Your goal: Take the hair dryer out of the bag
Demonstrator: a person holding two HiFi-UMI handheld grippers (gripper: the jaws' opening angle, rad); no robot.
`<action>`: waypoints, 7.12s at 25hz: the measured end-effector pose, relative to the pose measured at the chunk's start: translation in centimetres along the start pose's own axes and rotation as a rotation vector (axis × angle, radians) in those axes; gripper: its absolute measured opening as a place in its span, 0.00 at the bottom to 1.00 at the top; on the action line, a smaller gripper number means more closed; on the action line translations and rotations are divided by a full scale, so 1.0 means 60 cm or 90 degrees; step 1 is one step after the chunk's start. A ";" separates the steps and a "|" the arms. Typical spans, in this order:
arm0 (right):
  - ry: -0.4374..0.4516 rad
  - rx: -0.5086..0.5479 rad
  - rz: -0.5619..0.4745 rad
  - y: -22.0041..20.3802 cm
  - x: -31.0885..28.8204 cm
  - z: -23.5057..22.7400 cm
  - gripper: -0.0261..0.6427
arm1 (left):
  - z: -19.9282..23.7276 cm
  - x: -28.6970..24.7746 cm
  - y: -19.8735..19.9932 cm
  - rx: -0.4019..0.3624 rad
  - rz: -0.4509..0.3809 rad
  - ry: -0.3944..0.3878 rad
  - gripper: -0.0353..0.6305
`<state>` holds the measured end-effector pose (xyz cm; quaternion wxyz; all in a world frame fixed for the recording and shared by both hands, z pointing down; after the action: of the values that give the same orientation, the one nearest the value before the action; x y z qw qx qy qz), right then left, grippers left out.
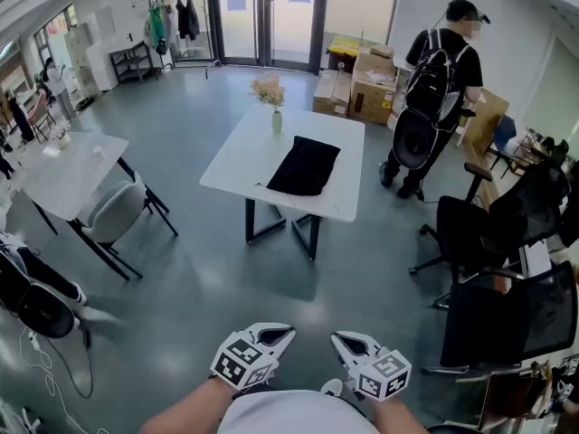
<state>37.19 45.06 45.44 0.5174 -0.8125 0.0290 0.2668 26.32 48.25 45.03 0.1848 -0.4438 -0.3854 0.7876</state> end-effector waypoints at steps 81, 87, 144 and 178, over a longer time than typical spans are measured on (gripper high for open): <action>0.028 -0.054 0.054 0.286 -0.434 -0.261 0.06 | 0.495 -0.117 0.222 0.008 0.115 0.041 0.07; 0.010 -0.052 0.056 0.310 -0.483 -0.301 0.06 | 0.557 -0.149 0.256 0.011 0.111 0.017 0.07; -0.260 -0.300 0.197 0.291 -0.694 -0.691 0.11 | 1.114 -0.636 0.448 0.135 0.338 -0.036 0.33; -0.233 -0.014 0.280 0.444 -0.821 -0.784 0.09 | 1.063 -0.306 0.279 0.512 0.062 0.046 0.09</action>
<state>5.37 -18.81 61.45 0.4352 -0.7303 0.1078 0.5155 -16.65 -2.28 62.06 0.3196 -0.3812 -0.0184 0.8673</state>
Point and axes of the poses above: the fingertips, and each gripper's own axes: x backward along the fingers, z to its left, y out of its top, the point moved 2 cm from there along x, backward along the fingers, and after that the axes turned 6 degrees about z, right-handed, at the moved point
